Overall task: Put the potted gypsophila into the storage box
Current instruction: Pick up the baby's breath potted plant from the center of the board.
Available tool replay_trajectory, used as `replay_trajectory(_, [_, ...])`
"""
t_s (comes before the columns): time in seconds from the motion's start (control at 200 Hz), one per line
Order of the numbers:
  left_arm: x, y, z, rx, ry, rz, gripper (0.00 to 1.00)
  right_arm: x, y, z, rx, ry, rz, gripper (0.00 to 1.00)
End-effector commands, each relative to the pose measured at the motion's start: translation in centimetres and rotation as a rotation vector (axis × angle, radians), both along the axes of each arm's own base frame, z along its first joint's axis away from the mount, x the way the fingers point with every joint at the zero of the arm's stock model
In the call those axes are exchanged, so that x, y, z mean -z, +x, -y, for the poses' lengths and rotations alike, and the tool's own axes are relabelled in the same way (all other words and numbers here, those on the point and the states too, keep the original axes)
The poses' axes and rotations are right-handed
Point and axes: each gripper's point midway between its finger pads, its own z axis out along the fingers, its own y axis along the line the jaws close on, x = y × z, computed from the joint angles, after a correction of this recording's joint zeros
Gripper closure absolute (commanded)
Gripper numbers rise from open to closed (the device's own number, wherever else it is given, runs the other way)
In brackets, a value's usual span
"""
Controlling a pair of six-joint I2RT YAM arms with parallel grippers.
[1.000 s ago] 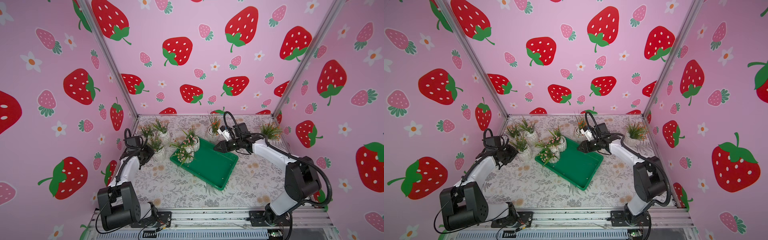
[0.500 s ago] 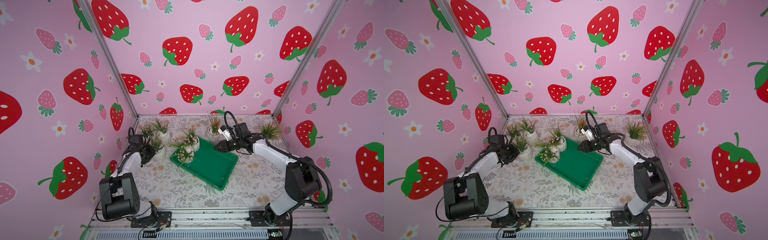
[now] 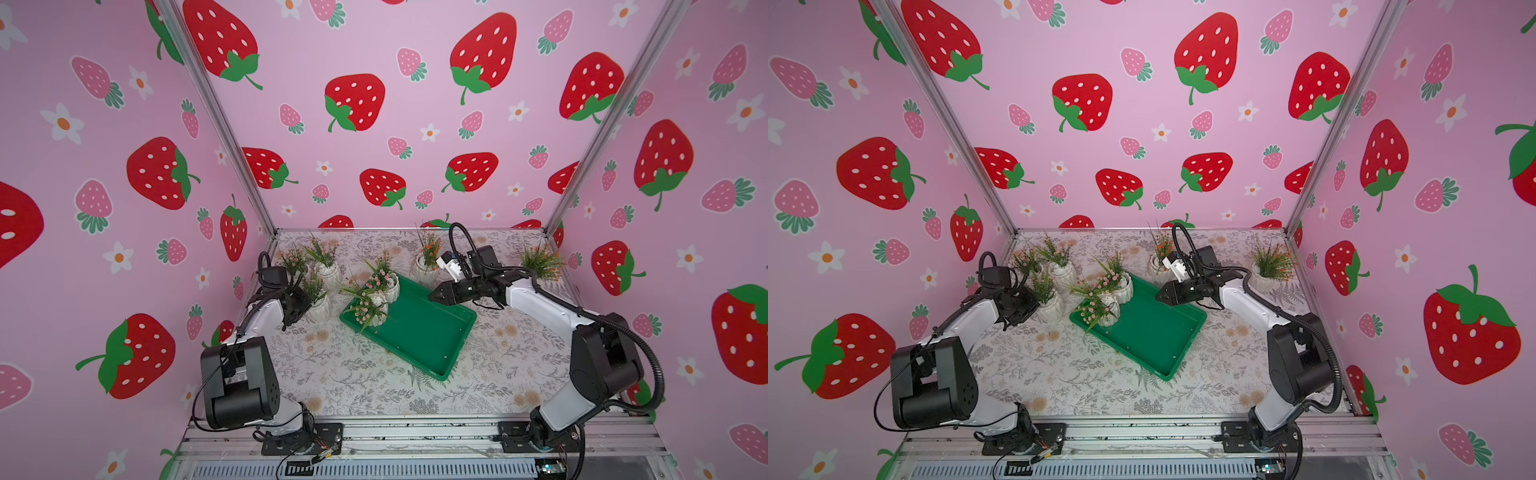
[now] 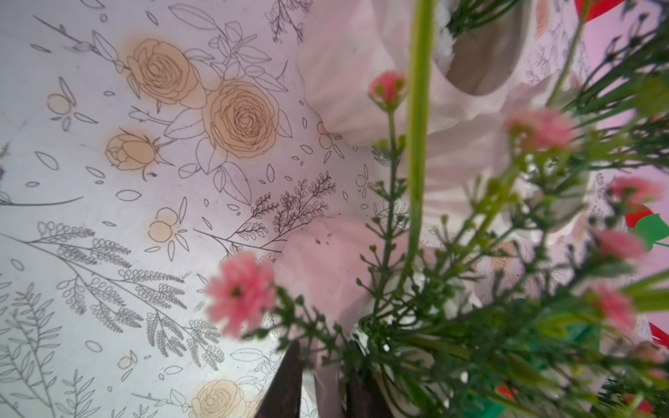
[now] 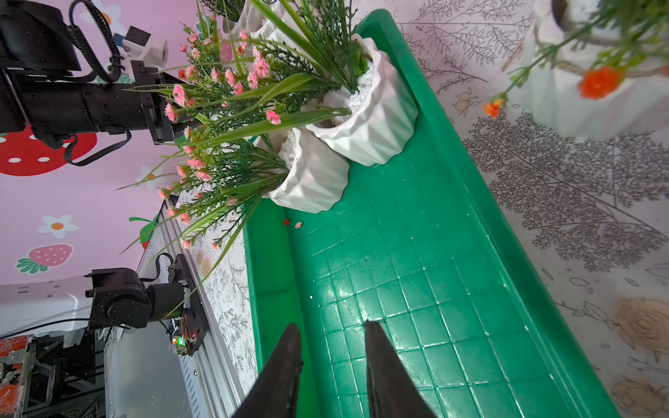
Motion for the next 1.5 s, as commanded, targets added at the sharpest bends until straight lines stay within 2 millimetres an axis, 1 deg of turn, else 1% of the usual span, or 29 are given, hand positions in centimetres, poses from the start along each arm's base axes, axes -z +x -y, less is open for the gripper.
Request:
replay_trajectory(0.0, [1.2, -0.9, -0.1, 0.012, 0.016, -0.079, 0.76, -1.4, -0.3, 0.3, -0.013, 0.021, 0.048, 0.68])
replay_trajectory(0.16, [1.6, -0.8, -0.1, 0.023, 0.021, -0.102, 0.77, -1.4, -0.3, 0.5, -0.008, 0.02, 0.052, 0.68])
replay_trajectory(0.335, [1.4, -1.0, 0.2, 0.037, 0.025, -0.108, 0.79, -1.4, -0.3, 0.8, -0.002, 0.019, 0.056, 0.68])
replay_trajectory(0.49, [1.2, -1.0, 0.7, 0.057, 0.031, -0.109, 0.85, -1.4, -0.4, 1.0, 0.001, 0.02, 0.056, 0.68])
replay_trajectory(0.66, [1.3, -0.9, 1.4, 0.09, 0.033, -0.116, 0.9, -1.5, -0.4, 1.3, 0.01, 0.02, 0.059, 0.68])
replay_trajectory(0.725, [1.0, -0.8, 1.7, 0.104, 0.032, -0.112, 0.93, -1.5, -0.3, 1.5, 0.014, 0.022, 0.059, 0.67])
replay_trajectory(0.77, [0.5, -0.7, 2.0, 0.113, 0.031, -0.104, 0.93, -1.6, -0.3, 1.5, 0.017, 0.02, 0.061, 0.67])
replay_trajectory(0.775, [0.5, -0.7, 2.1, 0.115, 0.031, -0.102, 0.93, -1.6, -0.3, 1.5, 0.017, 0.021, 0.061, 0.67])
replay_trajectory(0.79, [0.3, -0.7, 2.1, 0.119, 0.031, -0.099, 0.98, -1.5, -0.3, 1.6, 0.019, 0.019, 0.06, 0.67])
replay_trajectory(0.846, [-0.5, -0.7, 2.5, 0.129, 0.039, -0.089, 0.99, -1.7, -0.3, 1.7, 0.023, 0.021, 0.061, 0.68])
replay_trajectory(0.951, [-2.6, -1.1, 3.7, 0.166, 0.062, -0.058, 1.0, -2.0, -0.4, 1.9, 0.037, 0.022, 0.06, 0.67])
replay_trajectory(0.961, [-2.9, -1.1, 3.4, 0.16, 0.083, -0.055, 1.0, -2.0, -0.4, 1.9, 0.039, 0.024, 0.06, 0.68])
replay_trajectory(1.076, [-5.5, -1.8, 4.5, 0.182, 0.105, -0.007, 1.0, -2.5, -0.5, 2.3, 0.06, 0.022, 0.061, 0.68])
replay_trajectory(1.226, [-9.5, -2.9, 5.2, 0.214, 0.165, 0.052, 1.0, -3.0, -0.9, 3.2, 0.093, 0.016, 0.072, 0.68])
replay_trajectory(1.291, [-11.1, -3.2, 5.1, 0.212, 0.203, 0.08, 1.0, -3.2, -1.0, 3.6, 0.108, 0.014, 0.076, 0.68])
replay_trajectory(1.386, [-12.4, -3.5, 5.1, 0.21, 0.21, 0.106, 1.0, -3.1, -1.3, 4.1, 0.123, 0.012, 0.075, 0.68])
replay_trajectory(1.496, [-14.0, -3.5, 6.1, 0.249, 0.209, 0.13, 1.0, -3.2, -1.5, 4.4, 0.133, 0.011, 0.077, 0.68])
